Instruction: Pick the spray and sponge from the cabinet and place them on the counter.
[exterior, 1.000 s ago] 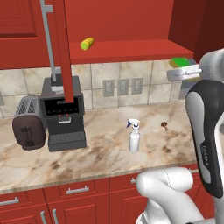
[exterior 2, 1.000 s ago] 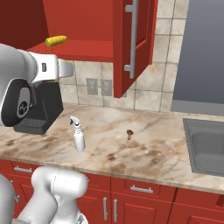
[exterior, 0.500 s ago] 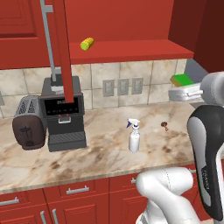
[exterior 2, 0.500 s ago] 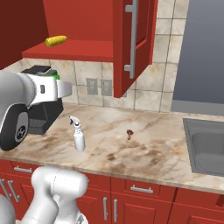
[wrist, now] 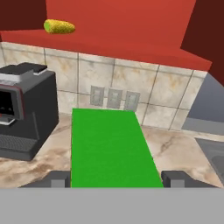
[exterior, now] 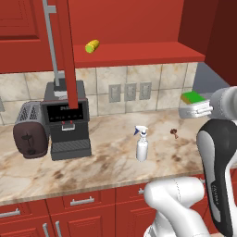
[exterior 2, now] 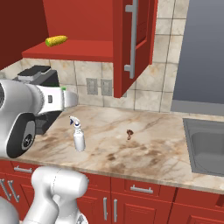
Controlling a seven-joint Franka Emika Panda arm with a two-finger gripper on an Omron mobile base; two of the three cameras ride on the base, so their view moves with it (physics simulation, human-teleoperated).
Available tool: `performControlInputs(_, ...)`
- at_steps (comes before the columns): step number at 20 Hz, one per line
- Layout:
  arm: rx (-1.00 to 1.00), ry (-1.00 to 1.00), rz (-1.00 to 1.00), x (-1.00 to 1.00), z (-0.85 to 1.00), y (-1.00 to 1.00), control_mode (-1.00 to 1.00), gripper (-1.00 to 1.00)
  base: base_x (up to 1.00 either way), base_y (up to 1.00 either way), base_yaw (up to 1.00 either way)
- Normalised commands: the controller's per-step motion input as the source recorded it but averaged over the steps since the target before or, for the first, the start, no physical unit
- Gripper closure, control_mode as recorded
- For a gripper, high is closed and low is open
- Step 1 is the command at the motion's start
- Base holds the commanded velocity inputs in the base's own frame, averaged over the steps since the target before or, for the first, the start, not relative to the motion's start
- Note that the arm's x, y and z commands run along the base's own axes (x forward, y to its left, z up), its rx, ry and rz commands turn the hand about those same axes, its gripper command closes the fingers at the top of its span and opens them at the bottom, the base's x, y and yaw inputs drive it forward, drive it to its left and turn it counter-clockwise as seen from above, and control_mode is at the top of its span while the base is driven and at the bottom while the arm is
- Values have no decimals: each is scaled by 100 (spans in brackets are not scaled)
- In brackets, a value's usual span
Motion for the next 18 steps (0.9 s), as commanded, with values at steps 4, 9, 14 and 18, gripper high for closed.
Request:
performControlInputs(4,0,11,0,0,-39,-38,-100,100,0,0,0)
performControlInputs(9,0,9,0,0,-62,-35,-100,100,0,0,0)
performControlInputs(14,0,0,0,0,-80,-13,-100,100,0,0,0)
performControlInputs(18,-2,0,0,0,-49,-3,-100,100,0,0,0)
